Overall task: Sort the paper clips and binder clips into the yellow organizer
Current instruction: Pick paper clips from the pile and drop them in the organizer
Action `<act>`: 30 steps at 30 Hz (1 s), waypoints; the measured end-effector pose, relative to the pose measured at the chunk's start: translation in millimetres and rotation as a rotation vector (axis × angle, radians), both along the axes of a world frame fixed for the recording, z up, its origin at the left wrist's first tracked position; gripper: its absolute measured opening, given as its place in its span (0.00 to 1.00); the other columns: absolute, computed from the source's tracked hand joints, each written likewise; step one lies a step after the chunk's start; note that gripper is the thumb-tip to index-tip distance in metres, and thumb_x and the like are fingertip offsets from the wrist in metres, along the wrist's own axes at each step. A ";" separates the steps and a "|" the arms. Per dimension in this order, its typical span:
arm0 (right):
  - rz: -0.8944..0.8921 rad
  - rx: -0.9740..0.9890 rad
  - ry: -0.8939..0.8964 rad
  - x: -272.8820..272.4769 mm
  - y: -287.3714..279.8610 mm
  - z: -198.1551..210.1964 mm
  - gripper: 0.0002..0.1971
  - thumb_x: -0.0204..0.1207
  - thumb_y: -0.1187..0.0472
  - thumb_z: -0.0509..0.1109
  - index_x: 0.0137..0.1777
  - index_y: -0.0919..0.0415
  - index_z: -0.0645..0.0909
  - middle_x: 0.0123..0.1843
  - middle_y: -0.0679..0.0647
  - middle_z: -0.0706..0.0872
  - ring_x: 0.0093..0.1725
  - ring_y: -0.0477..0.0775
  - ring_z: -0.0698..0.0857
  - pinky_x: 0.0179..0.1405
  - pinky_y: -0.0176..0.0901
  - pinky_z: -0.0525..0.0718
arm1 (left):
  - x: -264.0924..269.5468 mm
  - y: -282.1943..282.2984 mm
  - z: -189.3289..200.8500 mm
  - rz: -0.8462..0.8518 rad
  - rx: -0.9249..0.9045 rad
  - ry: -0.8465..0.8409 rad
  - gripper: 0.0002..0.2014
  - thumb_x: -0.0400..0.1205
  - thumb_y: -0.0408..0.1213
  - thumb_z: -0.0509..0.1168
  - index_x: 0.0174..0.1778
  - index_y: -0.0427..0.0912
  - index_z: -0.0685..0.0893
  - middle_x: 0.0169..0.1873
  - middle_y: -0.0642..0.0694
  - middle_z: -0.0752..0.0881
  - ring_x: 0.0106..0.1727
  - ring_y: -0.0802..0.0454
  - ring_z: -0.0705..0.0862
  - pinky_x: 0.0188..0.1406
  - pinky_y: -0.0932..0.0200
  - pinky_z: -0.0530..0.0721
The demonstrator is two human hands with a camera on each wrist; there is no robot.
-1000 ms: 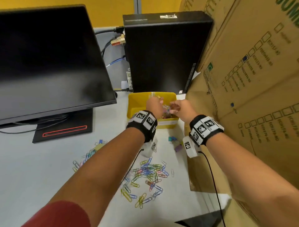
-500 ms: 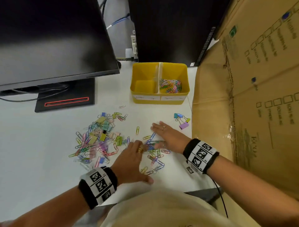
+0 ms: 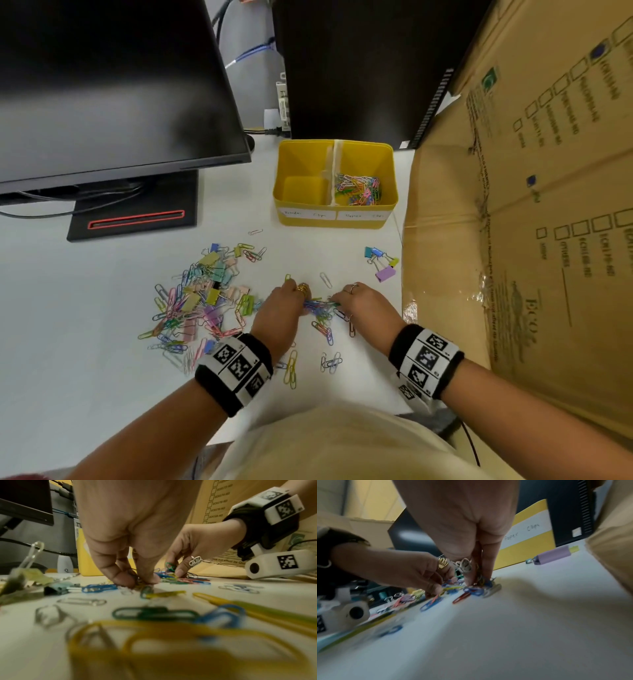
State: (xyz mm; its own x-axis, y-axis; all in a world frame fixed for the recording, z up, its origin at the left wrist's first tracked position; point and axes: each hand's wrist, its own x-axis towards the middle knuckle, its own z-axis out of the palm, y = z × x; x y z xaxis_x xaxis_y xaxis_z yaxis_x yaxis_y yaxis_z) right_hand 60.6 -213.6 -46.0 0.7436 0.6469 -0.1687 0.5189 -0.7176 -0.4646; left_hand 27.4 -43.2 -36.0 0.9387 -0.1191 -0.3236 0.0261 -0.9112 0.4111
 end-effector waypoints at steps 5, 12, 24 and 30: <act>-0.383 0.327 0.334 18.1 -12.4 11.9 0.09 0.71 0.72 0.71 0.52 0.71 0.85 0.46 0.56 0.88 0.39 0.38 0.85 0.38 0.16 0.74 | 21.4 1.3 13.3 0.103 -0.161 0.078 0.08 0.77 0.24 0.62 0.49 0.30 0.85 0.50 0.35 0.86 0.54 0.40 0.83 0.55 0.54 0.79; -0.630 0.744 0.486 76.2 -20.4 76.4 0.09 0.69 0.65 0.74 0.49 0.54 0.87 0.32 0.41 0.90 0.32 0.39 0.85 0.30 0.40 0.87 | 77.3 -6.0 74.6 0.196 -0.420 -0.022 0.07 0.80 0.31 0.65 0.50 0.31 0.85 0.40 0.44 0.81 0.38 0.53 0.78 0.33 0.72 0.75; -0.584 0.285 0.216 151.3 -9.5 80.1 0.17 0.76 0.66 0.66 0.65 0.66 0.77 0.64 0.67 0.83 0.65 0.66 0.80 0.69 0.64 0.76 | 168.0 -59.6 88.3 0.230 -0.242 -0.195 0.20 0.80 0.34 0.66 0.67 0.33 0.76 0.63 0.34 0.82 0.65 0.40 0.80 0.64 0.51 0.77; -0.386 0.301 0.158 37.7 -33.1 67.1 0.17 0.70 0.78 0.68 0.57 0.65 0.81 0.51 0.55 0.77 0.51 0.56 0.77 0.46 0.37 0.80 | 69.8 -17.2 72.3 0.038 -0.168 -0.293 0.19 0.83 0.34 0.61 0.71 0.39 0.74 0.69 0.37 0.77 0.69 0.42 0.76 0.67 0.56 0.72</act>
State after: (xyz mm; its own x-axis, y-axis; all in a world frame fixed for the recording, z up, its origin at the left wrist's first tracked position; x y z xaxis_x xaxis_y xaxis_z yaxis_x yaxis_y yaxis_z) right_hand 98.3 -246.7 21.2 0.9185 0.3672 -0.1468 0.1490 -0.6652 -0.7316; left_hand 97.2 -60.4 36.4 0.9937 -0.1110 -0.0182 -0.0828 -0.8308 0.5503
